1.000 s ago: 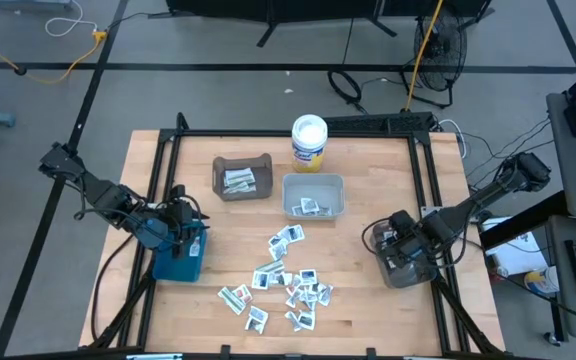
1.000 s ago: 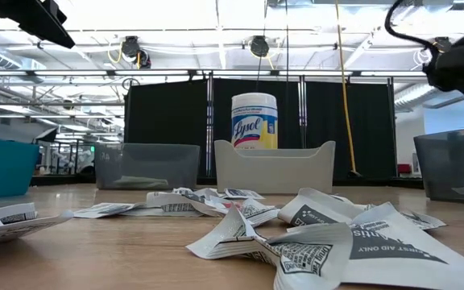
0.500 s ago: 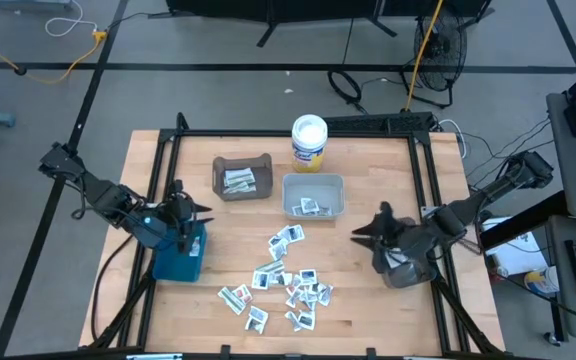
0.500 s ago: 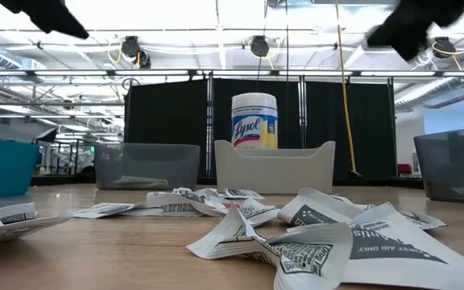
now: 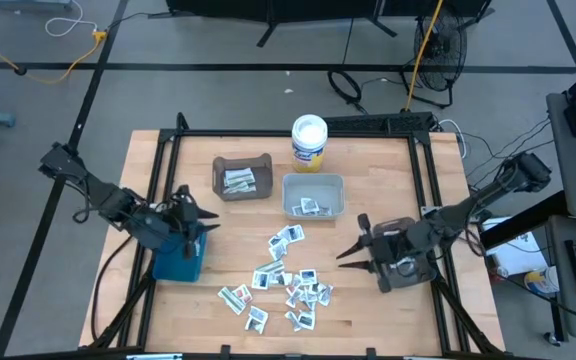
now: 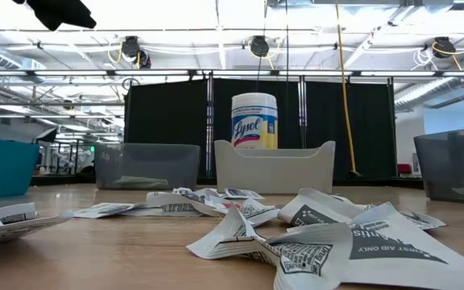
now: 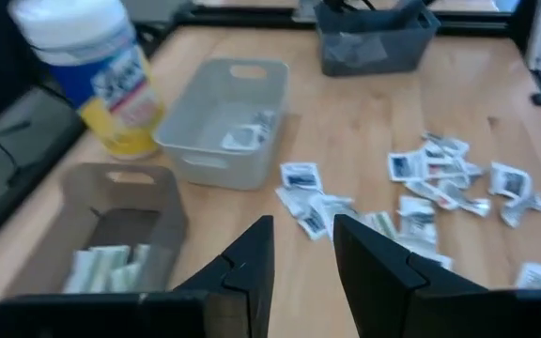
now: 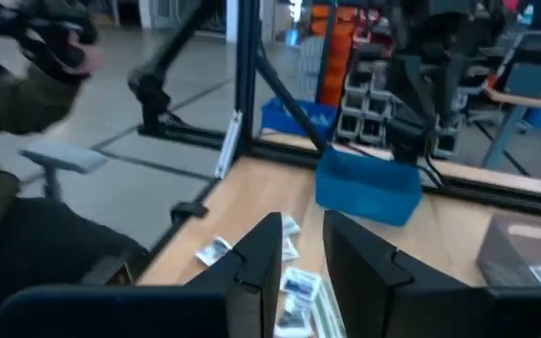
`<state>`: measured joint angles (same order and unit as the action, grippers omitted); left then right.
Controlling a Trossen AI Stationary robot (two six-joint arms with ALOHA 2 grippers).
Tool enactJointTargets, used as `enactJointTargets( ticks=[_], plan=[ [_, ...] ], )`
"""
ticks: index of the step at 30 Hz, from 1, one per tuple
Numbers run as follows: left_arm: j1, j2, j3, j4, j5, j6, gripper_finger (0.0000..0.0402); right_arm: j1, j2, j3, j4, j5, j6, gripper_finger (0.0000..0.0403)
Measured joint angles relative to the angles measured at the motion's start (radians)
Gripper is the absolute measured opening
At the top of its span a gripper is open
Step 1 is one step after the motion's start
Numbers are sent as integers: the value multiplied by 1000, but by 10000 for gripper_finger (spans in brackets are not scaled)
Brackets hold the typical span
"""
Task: Pick & Place First Aid Supplies
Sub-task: Put the gray towelette pack into the gray bin
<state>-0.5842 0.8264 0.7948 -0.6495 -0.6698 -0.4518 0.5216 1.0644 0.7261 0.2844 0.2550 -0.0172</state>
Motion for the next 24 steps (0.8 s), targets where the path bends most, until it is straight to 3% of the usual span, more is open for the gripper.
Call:
enactJointTargets(
  ticks=[7,13,24],
  plan=[
    [-1,156,0,112,75,-18,118,-46,83,0,-93,-89,65,95],
    [1,324,0,292,167,30,118,-71,203,0,-160,-279,70,129],
    [2,479,0,458,119,65,118,-68,455,-1,-178,-309,4,146]
  ],
)
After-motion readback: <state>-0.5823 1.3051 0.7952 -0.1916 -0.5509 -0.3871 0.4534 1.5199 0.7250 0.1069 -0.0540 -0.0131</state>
